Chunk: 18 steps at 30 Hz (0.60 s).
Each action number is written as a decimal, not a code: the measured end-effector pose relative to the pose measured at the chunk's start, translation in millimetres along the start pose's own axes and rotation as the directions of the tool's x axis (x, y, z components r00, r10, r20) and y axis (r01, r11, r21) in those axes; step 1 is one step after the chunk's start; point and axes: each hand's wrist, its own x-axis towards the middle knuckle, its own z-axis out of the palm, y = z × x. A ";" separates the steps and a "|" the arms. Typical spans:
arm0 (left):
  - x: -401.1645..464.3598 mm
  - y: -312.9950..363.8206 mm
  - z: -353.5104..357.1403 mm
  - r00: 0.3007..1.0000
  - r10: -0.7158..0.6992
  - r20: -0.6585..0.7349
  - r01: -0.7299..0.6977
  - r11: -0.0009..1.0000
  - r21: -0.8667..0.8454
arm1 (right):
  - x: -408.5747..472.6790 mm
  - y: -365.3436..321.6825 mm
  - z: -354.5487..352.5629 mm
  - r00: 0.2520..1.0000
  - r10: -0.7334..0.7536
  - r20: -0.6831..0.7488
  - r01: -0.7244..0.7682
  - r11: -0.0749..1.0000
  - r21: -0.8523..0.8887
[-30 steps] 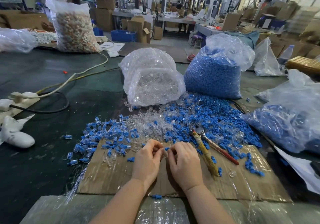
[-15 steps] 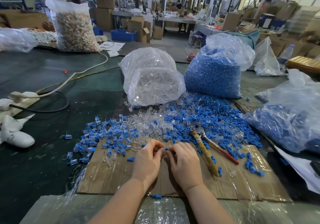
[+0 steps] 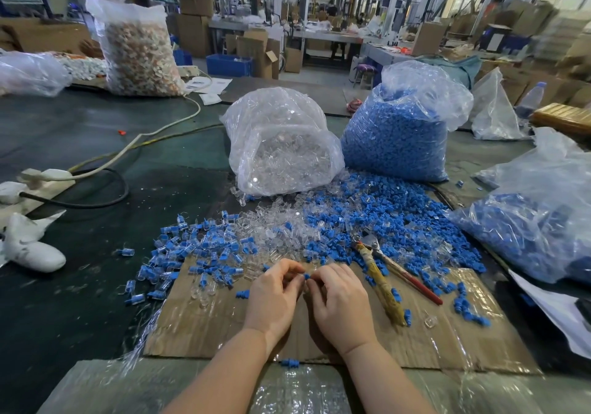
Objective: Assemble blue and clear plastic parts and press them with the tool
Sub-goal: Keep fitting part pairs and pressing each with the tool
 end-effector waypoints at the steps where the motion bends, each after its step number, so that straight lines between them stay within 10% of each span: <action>1: -0.1 0.3 -0.1 1.000 0.000 -0.001 0.000 1.000 -0.001 | -0.1 0.4 0.1 1.000 -0.002 -0.002 0.002 1.000 0.002; 11: -1.0 1.8 -0.6 1.000 -0.001 -0.009 0.001 1.000 -0.003 | -0.8 3.0 1.4 1.000 0.022 -0.004 -0.022 1.000 0.007; 18: -1.2 2.3 0.4 1.000 -0.024 -0.013 0.024 1.000 -0.016 | -0.1 23.7 -13.1 0.906 0.413 -0.092 -0.421 0.857 -0.297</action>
